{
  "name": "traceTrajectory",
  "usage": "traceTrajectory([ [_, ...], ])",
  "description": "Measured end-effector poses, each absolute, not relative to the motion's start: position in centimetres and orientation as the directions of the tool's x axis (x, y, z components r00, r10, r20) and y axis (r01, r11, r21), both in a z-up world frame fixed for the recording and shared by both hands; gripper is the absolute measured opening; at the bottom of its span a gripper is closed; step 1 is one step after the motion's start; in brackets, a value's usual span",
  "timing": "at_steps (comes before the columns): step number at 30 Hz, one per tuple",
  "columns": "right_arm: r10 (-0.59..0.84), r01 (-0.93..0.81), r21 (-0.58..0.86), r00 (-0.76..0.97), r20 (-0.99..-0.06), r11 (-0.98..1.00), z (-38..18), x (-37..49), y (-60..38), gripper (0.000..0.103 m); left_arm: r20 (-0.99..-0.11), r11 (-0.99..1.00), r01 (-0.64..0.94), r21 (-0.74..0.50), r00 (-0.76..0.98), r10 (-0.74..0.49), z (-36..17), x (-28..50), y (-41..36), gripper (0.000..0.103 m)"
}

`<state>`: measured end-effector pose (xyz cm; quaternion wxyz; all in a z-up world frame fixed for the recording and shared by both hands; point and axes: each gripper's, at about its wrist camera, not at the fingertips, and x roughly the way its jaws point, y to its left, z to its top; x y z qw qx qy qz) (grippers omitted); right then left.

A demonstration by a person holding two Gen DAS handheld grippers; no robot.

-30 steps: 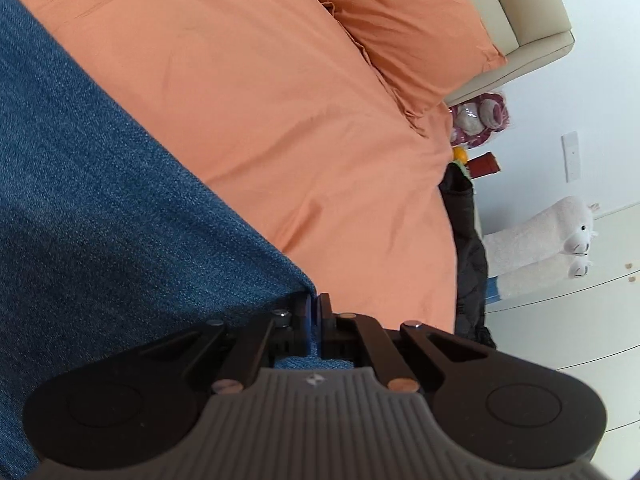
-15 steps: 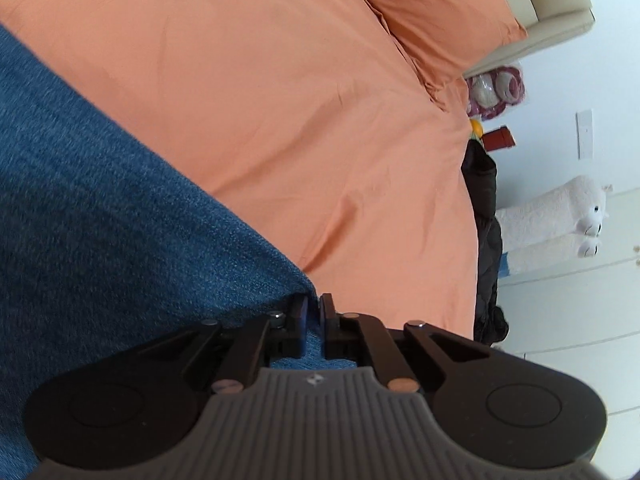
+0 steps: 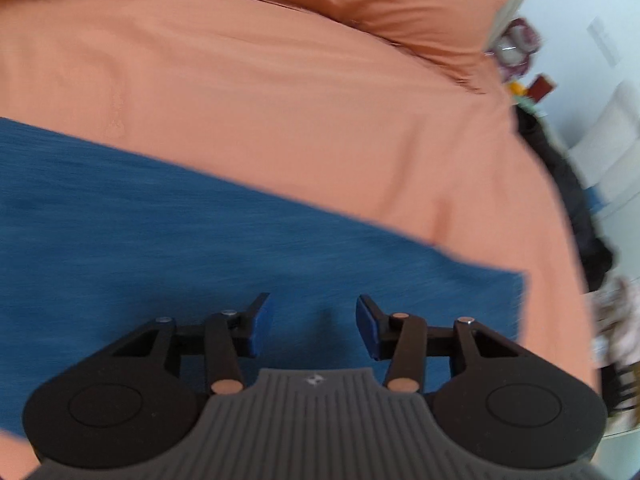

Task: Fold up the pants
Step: 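Grasp the jeans waistband with the left gripper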

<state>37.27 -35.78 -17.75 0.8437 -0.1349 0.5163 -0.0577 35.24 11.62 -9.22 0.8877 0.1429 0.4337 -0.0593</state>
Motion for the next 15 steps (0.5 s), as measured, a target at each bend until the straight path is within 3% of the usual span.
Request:
traceTrajectory([
  [6, -0.007, -0.139, -0.079, 0.453, -0.892, 0.987, -16.5, 31.3, -26.4, 0.049, -0.821, 0.988, 0.105, 0.114, 0.57, 0.035, -9.0, 30.7, 18.4, 0.07],
  [8, 0.048, -0.176, -0.035, 0.447, -0.893, 0.984, -16.4, 30.0, -23.7, 0.049, -0.827, 0.995, 0.068, 0.069, 0.562, 0.019, -10.0, 29.5, 19.9, 0.075],
  [15, 0.053, -0.183, -0.03, 0.435, -0.899, 0.983, -17.6, 30.7, -18.8, 0.049, -0.827, 0.994, -0.075, -0.085, 0.561, -0.029, -14.8, 29.2, 23.9, 0.075],
])
